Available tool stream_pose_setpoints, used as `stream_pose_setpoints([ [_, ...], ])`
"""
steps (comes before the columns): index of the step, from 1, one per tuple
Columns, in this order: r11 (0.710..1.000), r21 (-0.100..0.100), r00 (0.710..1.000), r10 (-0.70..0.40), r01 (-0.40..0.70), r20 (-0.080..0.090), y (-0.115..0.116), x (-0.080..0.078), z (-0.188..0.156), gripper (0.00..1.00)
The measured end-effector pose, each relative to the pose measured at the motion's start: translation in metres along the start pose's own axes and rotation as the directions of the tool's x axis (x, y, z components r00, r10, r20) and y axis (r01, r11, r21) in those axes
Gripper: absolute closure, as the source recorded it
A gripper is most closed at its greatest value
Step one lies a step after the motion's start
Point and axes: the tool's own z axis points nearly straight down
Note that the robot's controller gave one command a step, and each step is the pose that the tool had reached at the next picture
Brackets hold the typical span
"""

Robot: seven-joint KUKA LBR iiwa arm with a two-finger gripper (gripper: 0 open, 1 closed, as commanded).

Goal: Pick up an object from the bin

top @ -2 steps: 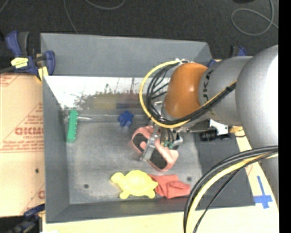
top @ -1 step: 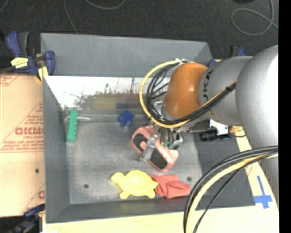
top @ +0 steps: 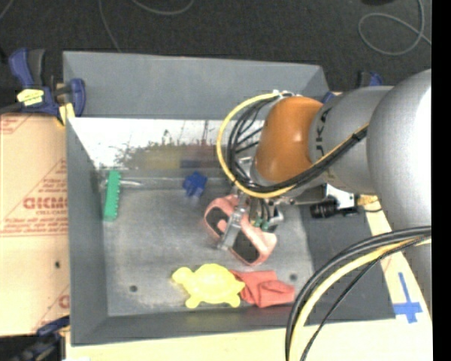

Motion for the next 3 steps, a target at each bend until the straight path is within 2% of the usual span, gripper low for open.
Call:
stream_pose_setpoints([
  [3, 1.000, 0.007, 1.000, -0.002, 0.002, -0.005, -0.003, 0.002, -0.052, 1.00],
])
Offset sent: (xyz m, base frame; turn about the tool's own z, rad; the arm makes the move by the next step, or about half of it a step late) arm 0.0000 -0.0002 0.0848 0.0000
